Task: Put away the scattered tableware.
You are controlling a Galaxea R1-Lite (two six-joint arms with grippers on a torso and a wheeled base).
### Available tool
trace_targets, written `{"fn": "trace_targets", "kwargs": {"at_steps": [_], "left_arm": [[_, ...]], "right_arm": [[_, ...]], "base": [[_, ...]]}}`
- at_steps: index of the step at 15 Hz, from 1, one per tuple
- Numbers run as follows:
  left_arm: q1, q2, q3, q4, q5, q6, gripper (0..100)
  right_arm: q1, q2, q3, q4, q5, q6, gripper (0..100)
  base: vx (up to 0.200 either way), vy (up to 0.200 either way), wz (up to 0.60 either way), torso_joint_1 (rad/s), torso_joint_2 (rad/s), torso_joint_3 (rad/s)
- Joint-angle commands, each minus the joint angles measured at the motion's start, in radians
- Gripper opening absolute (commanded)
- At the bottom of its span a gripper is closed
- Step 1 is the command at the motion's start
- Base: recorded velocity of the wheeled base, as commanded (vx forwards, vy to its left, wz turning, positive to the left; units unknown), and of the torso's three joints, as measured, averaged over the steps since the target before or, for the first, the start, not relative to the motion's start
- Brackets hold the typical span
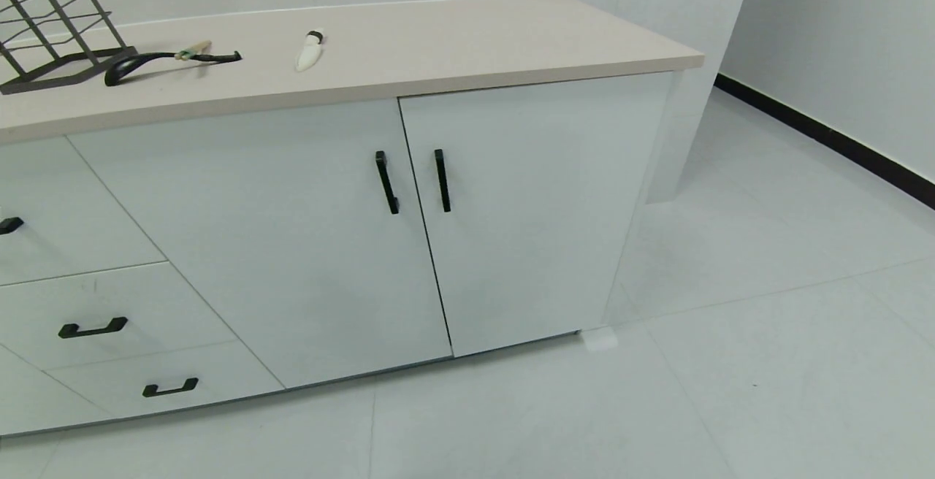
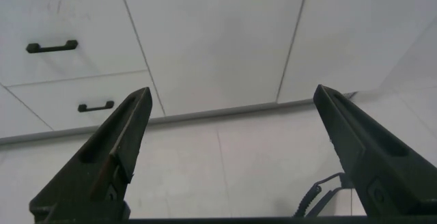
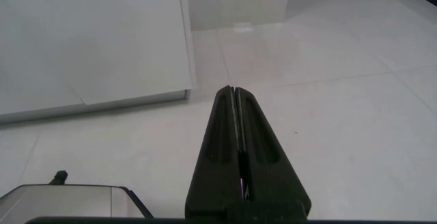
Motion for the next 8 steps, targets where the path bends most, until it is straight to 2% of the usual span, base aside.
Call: {"fn": "trace_targets", "kwargs": {"at_steps": [1,5,8], "left_arm": [[0.001,0.000,0.000,0.000,0.000,0.000,100],[0.001,0.000,0.000,0.000,0.000,-0.001,100],[0.001,0.000,0.000,0.000,0.000,-0.006,100]], "right_arm": [[0.000,0.003,0.000,0.000,0.001,0.000,0],[0.000,0.003,0.000,0.000,0.001,-0.002,0],[0.000,0.004,0.000,0.000,0.001,-0.002,0]], "base": [[0.000,0.200,0.00,0.002,0.01,0.007],[0.000,0.200,0.00,0.005,0.00,0.004],[0.000,0.000,0.00,0.000,0.00,0.000]]}}
